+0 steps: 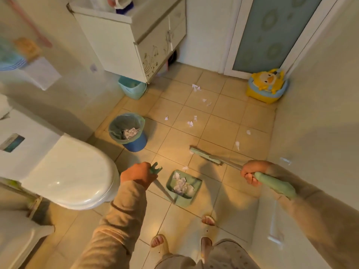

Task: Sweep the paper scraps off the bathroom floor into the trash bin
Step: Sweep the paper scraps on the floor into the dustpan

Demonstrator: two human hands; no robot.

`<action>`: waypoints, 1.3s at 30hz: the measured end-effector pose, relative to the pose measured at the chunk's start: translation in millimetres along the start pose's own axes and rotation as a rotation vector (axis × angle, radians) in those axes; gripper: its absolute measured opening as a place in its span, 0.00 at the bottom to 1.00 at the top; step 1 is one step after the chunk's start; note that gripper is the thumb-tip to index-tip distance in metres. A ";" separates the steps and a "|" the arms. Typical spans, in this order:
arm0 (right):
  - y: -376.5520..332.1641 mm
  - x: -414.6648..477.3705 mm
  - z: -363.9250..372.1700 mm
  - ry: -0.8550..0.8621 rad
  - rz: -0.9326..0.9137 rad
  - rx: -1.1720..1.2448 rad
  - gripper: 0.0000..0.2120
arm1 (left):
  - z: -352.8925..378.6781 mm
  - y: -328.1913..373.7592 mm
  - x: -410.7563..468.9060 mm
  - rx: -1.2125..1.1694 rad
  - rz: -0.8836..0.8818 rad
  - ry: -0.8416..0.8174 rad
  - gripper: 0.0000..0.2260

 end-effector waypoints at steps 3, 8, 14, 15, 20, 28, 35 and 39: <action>-21.9 18.4 -30.5 0.069 -0.017 -0.056 0.09 | 6.1 4.3 -3.0 -0.033 -0.054 0.001 0.16; -58.3 41.5 -36.8 0.089 0.014 -0.099 0.11 | 9.8 8.8 -3.7 0.002 -0.068 0.008 0.17; -73.1 43.0 16.7 0.094 0.082 -0.466 0.11 | 2.9 2.6 6.8 -0.009 -0.081 0.001 0.17; -71.8 40.3 28.4 0.070 0.098 -0.483 0.11 | 2.1 1.2 8.7 -0.012 -0.082 0.000 0.17; -57.2 21.1 64.2 0.072 0.139 -0.771 0.16 | 1.0 -3.6 14.2 -0.022 -0.086 0.004 0.16; -33.3 6.2 66.2 -0.098 0.181 -0.445 0.13 | -5.6 -6.3 22.0 -0.004 -0.046 0.007 0.15; -44.1 -18.9 52.4 -0.118 0.255 -0.523 0.28 | -4.6 -3.2 18.3 -0.009 -0.009 0.014 0.17; -40.7 -34.6 50.3 -0.043 0.249 -0.435 0.23 | 1.0 -2.1 13.5 -0.017 0.002 0.010 0.16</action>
Point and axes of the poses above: each hand's wrist, its own x-axis towards the middle knuckle, its own z-axis out of the palm, y = z × x, the point moved 10 cm from there along x, towards the middle knuckle, and after that the axes turned 6 degrees about z, right-handed, at the moved point
